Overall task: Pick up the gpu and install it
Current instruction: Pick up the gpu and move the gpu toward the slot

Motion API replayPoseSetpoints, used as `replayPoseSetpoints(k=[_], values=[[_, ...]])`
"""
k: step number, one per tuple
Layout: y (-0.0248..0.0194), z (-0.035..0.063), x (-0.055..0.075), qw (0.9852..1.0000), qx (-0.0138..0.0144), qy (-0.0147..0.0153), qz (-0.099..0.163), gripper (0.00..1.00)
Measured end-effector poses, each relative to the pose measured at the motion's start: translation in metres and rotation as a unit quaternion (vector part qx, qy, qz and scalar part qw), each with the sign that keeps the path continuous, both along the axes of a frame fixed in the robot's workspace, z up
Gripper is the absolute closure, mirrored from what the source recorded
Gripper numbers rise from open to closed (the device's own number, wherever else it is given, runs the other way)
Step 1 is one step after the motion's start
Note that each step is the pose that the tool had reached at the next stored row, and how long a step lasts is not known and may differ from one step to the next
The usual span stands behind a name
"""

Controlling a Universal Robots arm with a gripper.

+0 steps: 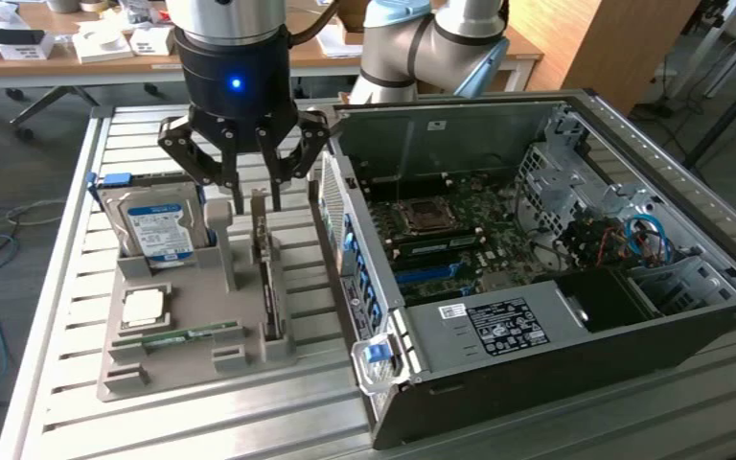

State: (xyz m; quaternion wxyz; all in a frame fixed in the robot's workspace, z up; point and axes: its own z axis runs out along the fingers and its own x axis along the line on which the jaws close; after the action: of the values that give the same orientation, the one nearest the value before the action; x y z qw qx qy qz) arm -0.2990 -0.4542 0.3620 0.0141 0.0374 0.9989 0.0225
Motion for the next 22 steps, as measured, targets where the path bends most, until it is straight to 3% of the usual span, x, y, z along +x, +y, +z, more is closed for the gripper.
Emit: replayPoseSetpoints(k=[13,22], values=[[0.0000,-0.0020,0.000,1.0000,0.0000,0.0000,0.000,0.58],[0.0000,-0.0147,0.000,1.0000,0.0000,-0.0003,0.000,0.58]])
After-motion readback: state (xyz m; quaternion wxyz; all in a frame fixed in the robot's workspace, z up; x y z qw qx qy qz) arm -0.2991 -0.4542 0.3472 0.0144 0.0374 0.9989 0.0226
